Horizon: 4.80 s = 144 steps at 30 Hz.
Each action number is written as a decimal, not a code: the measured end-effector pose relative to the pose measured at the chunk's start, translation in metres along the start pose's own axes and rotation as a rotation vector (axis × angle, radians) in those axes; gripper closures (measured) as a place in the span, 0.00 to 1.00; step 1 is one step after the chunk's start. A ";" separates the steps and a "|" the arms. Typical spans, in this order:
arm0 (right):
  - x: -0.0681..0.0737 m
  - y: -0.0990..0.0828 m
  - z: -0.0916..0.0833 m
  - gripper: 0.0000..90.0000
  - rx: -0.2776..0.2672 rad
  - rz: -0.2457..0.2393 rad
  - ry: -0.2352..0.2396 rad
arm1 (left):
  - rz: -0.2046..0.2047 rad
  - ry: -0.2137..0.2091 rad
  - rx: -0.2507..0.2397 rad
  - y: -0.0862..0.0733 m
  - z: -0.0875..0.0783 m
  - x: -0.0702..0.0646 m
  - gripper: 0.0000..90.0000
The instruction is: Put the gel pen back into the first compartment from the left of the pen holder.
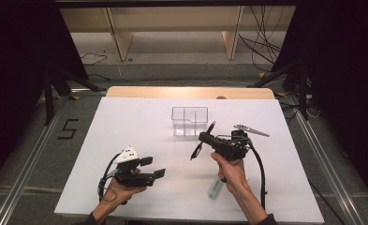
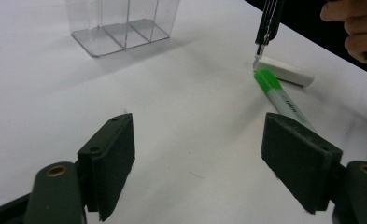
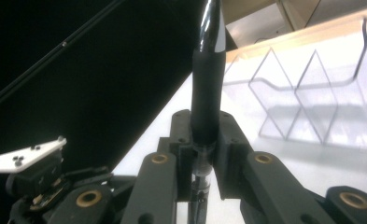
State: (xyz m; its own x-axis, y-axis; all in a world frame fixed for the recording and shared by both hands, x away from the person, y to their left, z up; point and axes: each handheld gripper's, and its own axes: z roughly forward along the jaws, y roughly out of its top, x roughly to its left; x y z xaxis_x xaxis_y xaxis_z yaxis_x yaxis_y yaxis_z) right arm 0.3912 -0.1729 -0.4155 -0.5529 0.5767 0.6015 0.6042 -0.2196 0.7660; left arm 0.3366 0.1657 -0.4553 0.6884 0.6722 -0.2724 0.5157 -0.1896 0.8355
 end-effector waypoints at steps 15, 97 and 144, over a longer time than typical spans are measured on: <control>0.001 0.047 0.041 0.89 0.005 -0.075 -0.071 | 0.011 0.041 -0.022 -0.007 -0.007 0.007 0.26; -0.004 0.079 0.143 0.50 0.186 -0.297 -0.327 | -0.007 0.084 0.011 -0.010 0.000 0.012 0.20; -0.016 0.021 -0.038 0.31 0.056 -0.285 -0.291 | -0.027 0.058 0.075 -0.010 0.014 -0.006 0.20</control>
State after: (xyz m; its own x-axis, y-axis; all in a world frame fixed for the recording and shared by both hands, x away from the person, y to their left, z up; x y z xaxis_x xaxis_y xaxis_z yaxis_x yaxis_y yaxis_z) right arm 0.3908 -0.2165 -0.4004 -0.5221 0.8085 0.2716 0.4852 0.0197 0.8742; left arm 0.3347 0.1539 -0.4687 0.6440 0.7179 -0.2644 0.5722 -0.2227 0.7893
